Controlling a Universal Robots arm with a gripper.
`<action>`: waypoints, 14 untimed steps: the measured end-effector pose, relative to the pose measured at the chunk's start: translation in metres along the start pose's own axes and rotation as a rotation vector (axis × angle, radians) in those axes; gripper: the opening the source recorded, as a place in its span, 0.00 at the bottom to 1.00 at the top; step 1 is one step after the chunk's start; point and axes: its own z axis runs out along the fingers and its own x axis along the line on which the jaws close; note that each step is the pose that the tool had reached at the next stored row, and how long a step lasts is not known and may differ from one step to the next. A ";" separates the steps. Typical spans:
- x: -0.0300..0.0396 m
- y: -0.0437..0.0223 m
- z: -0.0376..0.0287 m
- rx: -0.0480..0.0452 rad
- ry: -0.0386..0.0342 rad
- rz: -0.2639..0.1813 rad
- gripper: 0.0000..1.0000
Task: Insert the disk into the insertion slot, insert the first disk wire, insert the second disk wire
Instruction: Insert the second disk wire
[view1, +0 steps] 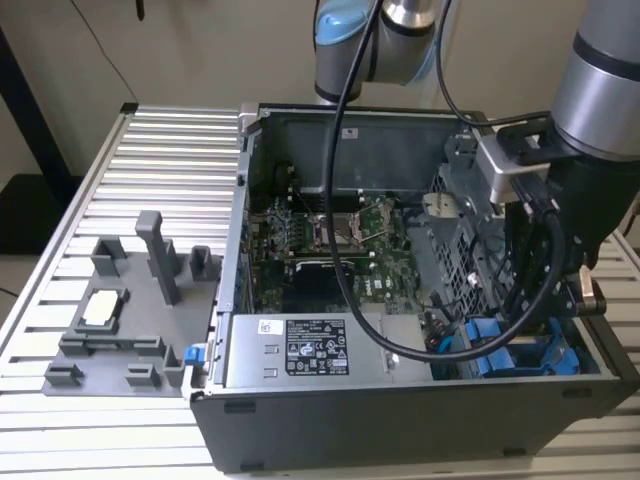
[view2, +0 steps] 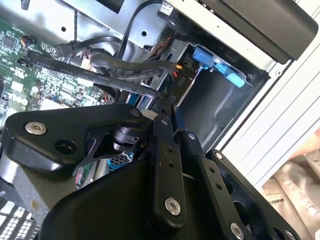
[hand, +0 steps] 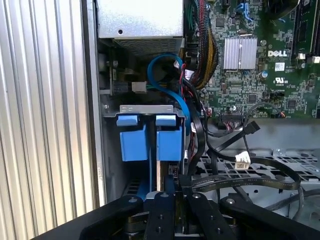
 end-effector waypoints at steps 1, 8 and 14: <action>0.0000 0.0001 0.0002 0.0008 -0.0001 0.000 0.16; -0.0001 0.0005 0.0023 0.0081 -0.0006 0.000 0.16; -0.0002 0.0011 0.0027 0.0083 0.0011 0.000 0.16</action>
